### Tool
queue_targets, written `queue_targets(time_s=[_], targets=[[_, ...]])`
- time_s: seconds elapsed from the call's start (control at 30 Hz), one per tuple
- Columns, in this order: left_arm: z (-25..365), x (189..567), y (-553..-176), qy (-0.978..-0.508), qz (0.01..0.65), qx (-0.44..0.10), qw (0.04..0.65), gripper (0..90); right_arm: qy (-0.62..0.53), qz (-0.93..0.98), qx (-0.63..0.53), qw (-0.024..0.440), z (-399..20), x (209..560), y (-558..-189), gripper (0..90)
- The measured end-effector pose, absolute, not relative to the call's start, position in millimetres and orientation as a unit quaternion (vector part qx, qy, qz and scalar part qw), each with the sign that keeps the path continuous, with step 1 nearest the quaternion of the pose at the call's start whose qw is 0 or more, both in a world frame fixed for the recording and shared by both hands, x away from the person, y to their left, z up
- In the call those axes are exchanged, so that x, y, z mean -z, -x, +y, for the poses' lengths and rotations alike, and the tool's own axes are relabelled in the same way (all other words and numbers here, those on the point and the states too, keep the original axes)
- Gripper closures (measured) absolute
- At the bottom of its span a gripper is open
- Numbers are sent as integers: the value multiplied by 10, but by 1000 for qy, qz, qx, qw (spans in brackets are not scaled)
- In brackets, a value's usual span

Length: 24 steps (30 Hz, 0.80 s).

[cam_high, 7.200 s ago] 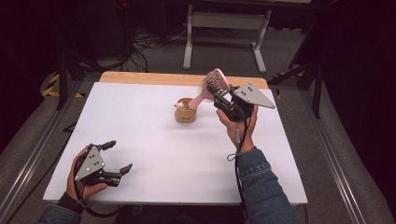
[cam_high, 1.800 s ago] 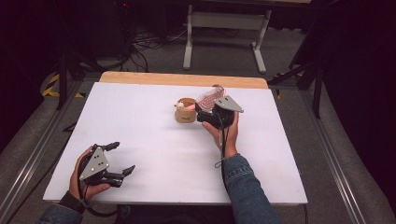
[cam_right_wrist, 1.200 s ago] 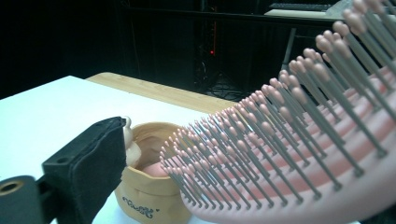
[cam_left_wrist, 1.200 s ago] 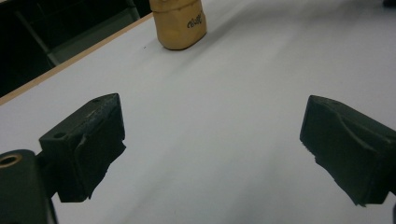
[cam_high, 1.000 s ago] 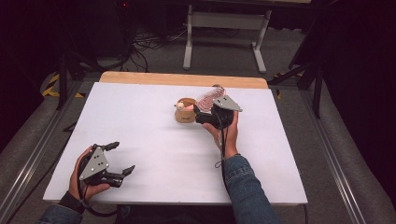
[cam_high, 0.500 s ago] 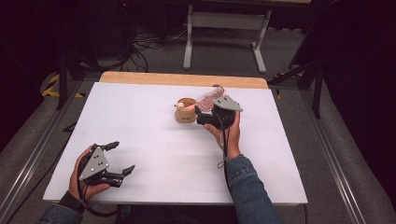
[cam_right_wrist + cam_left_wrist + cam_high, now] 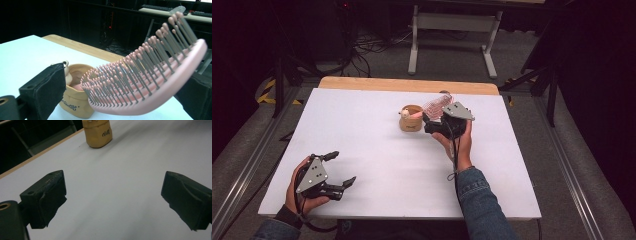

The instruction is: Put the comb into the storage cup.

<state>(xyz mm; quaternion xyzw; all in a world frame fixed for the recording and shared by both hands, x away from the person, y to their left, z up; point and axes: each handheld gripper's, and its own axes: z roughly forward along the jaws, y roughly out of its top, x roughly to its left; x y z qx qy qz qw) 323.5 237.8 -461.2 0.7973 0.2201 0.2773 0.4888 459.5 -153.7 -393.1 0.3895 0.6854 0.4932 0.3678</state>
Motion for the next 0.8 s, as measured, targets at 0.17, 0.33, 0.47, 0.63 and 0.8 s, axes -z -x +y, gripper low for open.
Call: queue_targets(time_s=[0.17,0.33,0.47,0.63,0.8], targets=[[2378,4612,-3236,-797,221,-278,489,71,-387,684,-495,371,-1555,3905,-4575,46],[2380,4611,-3237,-797,221,-277,490,69,-384,681,-495,380,-1576,3871,-4550,52],[2379,4611,-3238,-797,221,-276,490,69,-384,682,-494,379,-1600,3853,-4546,53],[2378,4611,-3238,-797,221,-277,490,69,-383,681,-496,379,-1622,3836,-4536,51],[2381,4609,-3235,-796,221,-278,490,67,-379,680,-499,382,-1634,3807,-4508,52]])
